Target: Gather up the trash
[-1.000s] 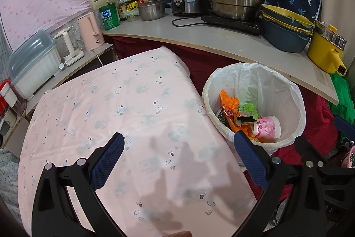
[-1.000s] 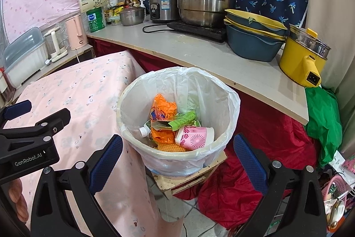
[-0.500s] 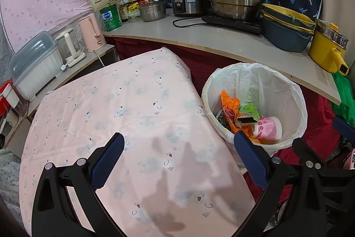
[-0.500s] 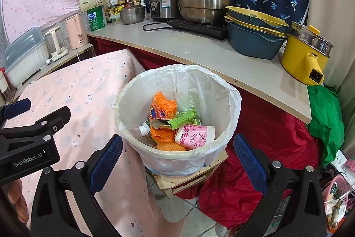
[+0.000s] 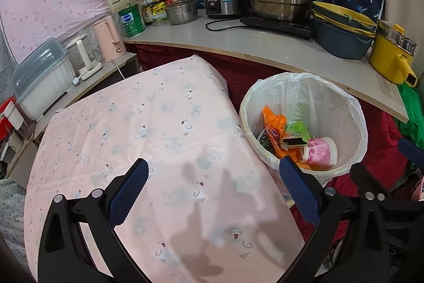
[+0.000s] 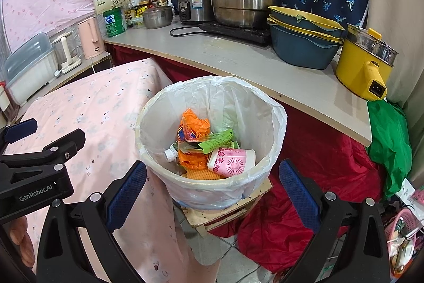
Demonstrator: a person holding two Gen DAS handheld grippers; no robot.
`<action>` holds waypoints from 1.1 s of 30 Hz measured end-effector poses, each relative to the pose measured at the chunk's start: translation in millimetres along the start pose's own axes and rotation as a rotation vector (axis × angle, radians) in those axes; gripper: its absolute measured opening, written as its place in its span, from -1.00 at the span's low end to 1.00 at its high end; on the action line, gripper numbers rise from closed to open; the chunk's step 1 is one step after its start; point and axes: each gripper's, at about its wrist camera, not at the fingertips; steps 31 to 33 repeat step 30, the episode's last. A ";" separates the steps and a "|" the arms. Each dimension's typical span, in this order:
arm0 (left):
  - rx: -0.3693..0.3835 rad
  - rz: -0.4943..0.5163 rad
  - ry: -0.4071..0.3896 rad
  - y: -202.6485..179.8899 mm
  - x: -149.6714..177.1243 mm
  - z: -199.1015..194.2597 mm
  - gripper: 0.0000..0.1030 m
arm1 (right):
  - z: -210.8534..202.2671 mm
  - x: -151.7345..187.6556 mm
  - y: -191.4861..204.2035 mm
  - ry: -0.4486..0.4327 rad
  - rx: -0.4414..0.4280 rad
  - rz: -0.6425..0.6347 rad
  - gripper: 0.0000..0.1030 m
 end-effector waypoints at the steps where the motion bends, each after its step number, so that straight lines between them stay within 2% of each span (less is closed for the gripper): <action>1: 0.001 0.000 0.000 0.1 -0.1 -0.1 0.84 | -0.4 -0.1 -0.2 0.000 0.001 0.001 0.88; 33: 0.002 0.013 0.016 6.7 5.0 0.5 0.84 | 1.4 2.2 0.1 0.004 -0.001 0.001 0.88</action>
Point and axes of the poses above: each gripper's, at about its wrist camera, not at the fingertips, and z roughly the way its jaws point, y to its left, x to its underside, and after that the axes turned 12 degrees about -z, right-handed
